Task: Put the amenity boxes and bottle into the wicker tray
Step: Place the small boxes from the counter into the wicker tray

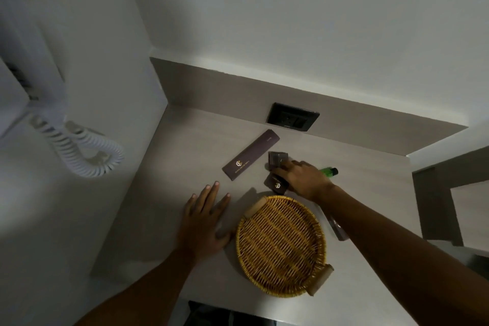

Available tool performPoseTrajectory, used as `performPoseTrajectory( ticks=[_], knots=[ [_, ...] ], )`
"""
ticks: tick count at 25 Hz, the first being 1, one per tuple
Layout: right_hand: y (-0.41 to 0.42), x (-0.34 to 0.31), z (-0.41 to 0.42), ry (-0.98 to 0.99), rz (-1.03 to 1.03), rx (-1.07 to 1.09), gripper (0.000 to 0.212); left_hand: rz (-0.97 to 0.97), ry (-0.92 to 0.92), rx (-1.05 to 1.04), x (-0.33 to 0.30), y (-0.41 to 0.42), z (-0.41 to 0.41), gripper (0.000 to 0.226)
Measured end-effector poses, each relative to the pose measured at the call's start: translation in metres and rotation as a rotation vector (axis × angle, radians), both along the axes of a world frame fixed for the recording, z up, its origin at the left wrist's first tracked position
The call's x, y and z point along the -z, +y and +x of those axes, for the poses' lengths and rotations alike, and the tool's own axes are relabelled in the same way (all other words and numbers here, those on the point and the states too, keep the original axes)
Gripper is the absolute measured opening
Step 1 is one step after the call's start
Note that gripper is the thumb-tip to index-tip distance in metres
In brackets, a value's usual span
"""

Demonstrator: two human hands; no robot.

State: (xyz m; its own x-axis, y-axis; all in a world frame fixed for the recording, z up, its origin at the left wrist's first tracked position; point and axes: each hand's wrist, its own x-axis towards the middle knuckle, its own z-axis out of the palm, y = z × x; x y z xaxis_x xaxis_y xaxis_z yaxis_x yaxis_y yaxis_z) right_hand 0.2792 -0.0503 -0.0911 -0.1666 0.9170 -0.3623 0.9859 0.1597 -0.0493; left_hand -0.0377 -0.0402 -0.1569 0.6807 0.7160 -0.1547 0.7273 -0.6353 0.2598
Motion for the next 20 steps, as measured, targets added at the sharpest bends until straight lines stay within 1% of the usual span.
performPoseTrajectory(
  ticks=[2,4,5,7,9,11,13,16,18,20],
  knots=[
    [-0.003,-0.012,0.001,-0.01,0.045,0.04,0.065,0.003,-0.011,-0.001,0.0,-0.001,0.0,0.094],
    [-0.008,-0.03,0.003,0.026,0.105,0.119,0.067,0.002,-0.04,-0.008,0.0,-0.001,-0.001,0.09],
    [-0.015,-0.04,0.002,0.083,0.131,0.172,0.068,0.0,-0.052,-0.01,0.0,0.0,-0.001,0.088],
    [-0.04,-0.052,-0.009,0.265,0.148,0.264,0.065,-0.001,-0.063,-0.013,0.0,-0.001,-0.002,0.087],
    [-0.076,-0.05,-0.033,0.371,0.078,0.23,0.061,0.003,-0.061,-0.012,0.0,-0.002,-0.001,0.088],
    [-0.11,-0.03,-0.063,0.359,-0.043,0.151,0.062,0.007,-0.056,-0.01,0.0,-0.002,-0.001,0.089],
    [-0.128,-0.009,-0.087,0.284,-0.086,0.082,0.063,0.007,-0.057,-0.014,0.0,-0.002,-0.002,0.089],
    [-0.131,0.007,-0.098,0.203,-0.026,-0.01,0.062,0.007,-0.05,-0.012,0.0,-0.001,0.0,0.089],
    [-0.129,0.008,-0.1,0.219,-0.026,-0.015,0.062,0.013,-0.041,-0.009,0.002,0.0,-0.001,0.089],
    [-0.13,0.01,-0.103,0.207,0.016,-0.055,0.065,0.018,-0.047,-0.012,0.003,0.0,-0.001,0.089]
  ],
)
